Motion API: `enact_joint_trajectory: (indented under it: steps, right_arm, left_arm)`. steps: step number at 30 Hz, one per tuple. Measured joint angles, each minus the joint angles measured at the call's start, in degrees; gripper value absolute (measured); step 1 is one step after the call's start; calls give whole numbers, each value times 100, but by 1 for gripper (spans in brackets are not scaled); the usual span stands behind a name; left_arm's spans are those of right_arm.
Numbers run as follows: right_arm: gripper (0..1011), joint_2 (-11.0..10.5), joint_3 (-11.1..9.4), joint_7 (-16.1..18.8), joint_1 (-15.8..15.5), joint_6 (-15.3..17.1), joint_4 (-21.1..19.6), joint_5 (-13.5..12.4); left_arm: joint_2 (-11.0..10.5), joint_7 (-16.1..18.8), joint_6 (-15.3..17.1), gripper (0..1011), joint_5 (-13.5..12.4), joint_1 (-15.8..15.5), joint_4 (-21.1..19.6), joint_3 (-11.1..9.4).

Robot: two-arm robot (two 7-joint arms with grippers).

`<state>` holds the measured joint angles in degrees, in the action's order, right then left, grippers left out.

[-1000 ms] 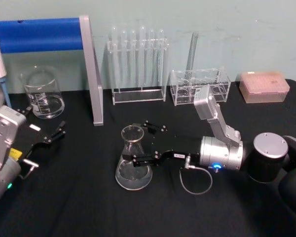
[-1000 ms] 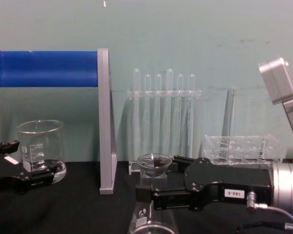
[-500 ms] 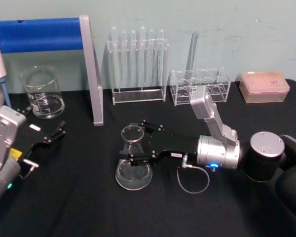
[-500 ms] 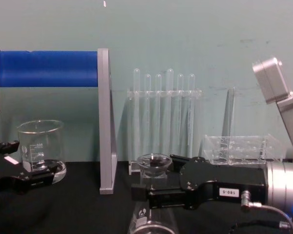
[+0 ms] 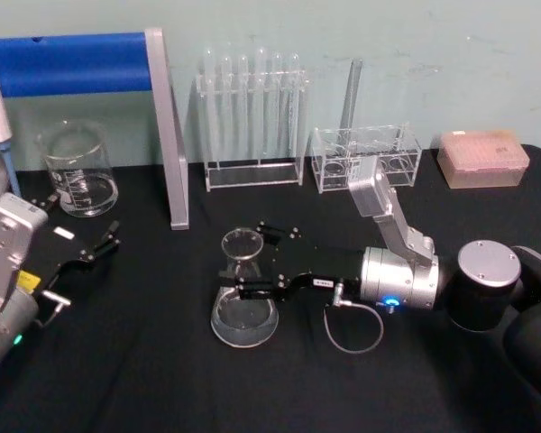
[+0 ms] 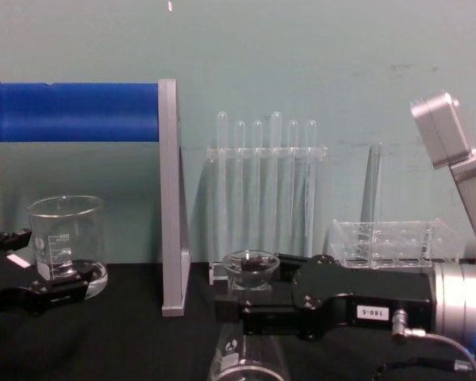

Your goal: Grasp the erlenmeyer flask with one hand, shake it three times, then place it back.

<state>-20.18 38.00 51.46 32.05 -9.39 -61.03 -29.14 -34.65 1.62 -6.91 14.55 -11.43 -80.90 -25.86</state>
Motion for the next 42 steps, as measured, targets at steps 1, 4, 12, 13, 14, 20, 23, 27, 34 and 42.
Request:
enact_joint_trajectory:
  steps: [1, 4, 12, 13, 14, 20, 23, 27, 34, 42]
  right_arm:
    - [850, -1, -1, 0, -1, 0, -1, 0]
    - [762, -2, -2, -1, -2, 1, -2, -2]
    - [534, -3, -4, -1, -5, 3, -2, -6]
    - [487, -3, -4, 0, -5, 4, -3, -7]
    - [471, -3, -4, 0, -5, 4, -2, -7]
    - [449, -3, -4, 0, -5, 7, -2, -9]
    - [449, -3, -4, 0, -5, 7, -3, -9]
    - [449, -38, -55, -101, -58, 21, -86, -12]
    - [449, -220, -268, -581, -293, 113, -667, 6]
    - [449, -530, -590, -1214, -690, 393, -1590, 9]
  left_arm:
    - [0, 0, 0, 1001, 0, 0, 0, 0]
    - [0, 0, 0, 1001, 0, 0, 0, 0]
    - [0, 0, 0, 1001, 0, 0, 0, 0]
    - [0, 0, 0, 1001, 0, 0, 0, 0]
    - [0, 0, 0, 1001, 0, 0, 0, 0]
    - [0, 0, 0, 1001, 0, 0, 0, 0]
    - [0, 0, 0, 1001, 0, 0, 0, 0]
    - [0, 0, 0, 1001, -1, 0, 0, 0]
    - [0, 0, 0, 1001, 0, 0, 0, 0]
    - [0, 0, 0, 1001, 0, 0, 0, 0]
